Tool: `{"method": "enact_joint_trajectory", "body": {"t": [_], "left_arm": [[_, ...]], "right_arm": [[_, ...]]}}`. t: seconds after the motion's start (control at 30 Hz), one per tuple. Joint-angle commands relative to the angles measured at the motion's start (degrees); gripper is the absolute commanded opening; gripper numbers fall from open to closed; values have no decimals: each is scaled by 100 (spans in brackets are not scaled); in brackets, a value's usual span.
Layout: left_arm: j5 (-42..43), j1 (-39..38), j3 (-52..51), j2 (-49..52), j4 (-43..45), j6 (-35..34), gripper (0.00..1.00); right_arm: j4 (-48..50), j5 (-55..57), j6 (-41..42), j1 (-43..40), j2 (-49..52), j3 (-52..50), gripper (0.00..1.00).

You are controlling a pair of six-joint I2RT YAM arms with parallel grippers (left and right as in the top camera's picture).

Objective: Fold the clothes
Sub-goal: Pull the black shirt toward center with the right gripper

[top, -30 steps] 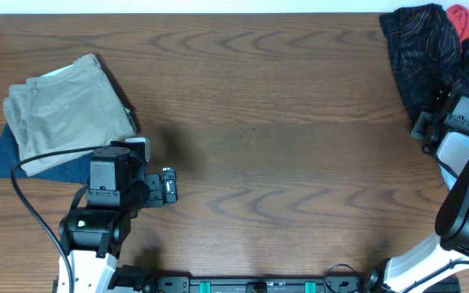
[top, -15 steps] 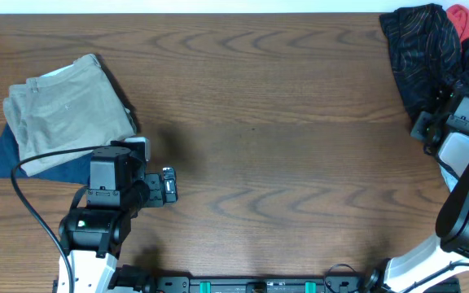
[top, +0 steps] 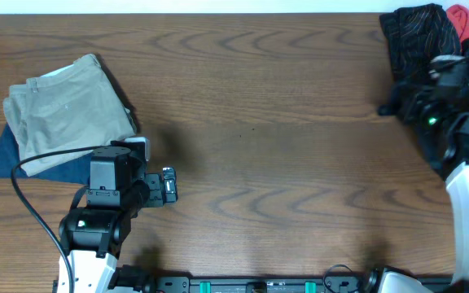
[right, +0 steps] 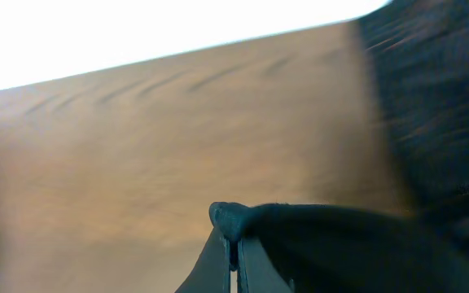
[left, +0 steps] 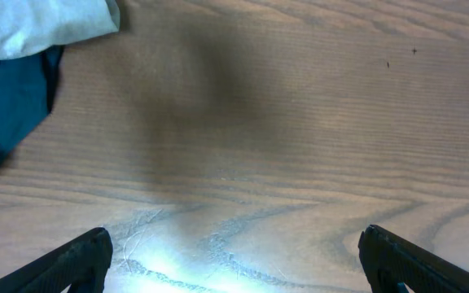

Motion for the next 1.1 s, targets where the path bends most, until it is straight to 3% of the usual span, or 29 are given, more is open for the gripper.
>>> {"method": "enact_joint_trajectory", "body": {"t": [0.0,0.13,0.3,0.5,0.77,0.8,0.83,0.97,1.0,1.07], "left_arm": [[72,20,114,7,-2,-13,98],[72,20,114,7,-2,-11,98],[72,20,114,7,0,-11,98],[72,20,114,7,-4,-13,98],[74,20,114,7,2,-13,98],[74,20,114,7,4,-13,98],[74,20,114,7,11,-13,98],[76,20,114,7,44,-269,98],[76,20,114,7,46,-439,98],[76,20,114,7,50,-809,98]], "right_arm": [[-531,-833,11,629,-129,0,1],[-1051,-962,17,1698,-90,-4,1],[-721,-901,496,3195,9,-4,1],[-256,332,1283,4721,83,-4,1],[-275,1434,1576,5519,109,-4,2],[-295,1569,1576,5488,109,-4,8],[-313,1722,1576,5438,109,-4,21],[-315,2035,1547,5080,109,-4,87],[-315,2041,1502,4977,109,-4,99],[-361,2046,1327,4725,109,-4,99]]}}
